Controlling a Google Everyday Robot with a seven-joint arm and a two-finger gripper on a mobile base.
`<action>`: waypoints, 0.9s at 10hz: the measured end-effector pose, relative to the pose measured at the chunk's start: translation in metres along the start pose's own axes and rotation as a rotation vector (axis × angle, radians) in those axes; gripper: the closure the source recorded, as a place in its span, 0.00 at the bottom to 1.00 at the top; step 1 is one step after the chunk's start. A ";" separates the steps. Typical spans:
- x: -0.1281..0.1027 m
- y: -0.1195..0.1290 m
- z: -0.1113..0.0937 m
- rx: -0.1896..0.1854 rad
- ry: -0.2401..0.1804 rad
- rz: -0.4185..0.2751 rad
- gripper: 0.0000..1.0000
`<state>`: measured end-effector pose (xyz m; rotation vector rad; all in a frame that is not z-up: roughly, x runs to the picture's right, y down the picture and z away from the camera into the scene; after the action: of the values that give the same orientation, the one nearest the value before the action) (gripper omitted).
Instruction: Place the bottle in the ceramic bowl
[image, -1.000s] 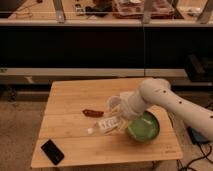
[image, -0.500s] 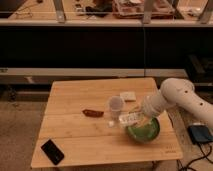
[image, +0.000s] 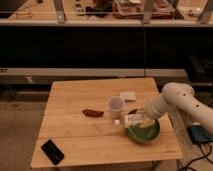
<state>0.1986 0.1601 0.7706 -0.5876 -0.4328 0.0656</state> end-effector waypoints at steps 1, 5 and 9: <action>0.007 0.002 0.008 -0.013 0.002 0.012 0.79; 0.022 0.000 0.022 -0.019 -0.015 0.037 0.39; 0.024 -0.011 0.013 0.016 -0.028 0.032 0.20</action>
<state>0.2141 0.1618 0.7950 -0.5790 -0.4495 0.1081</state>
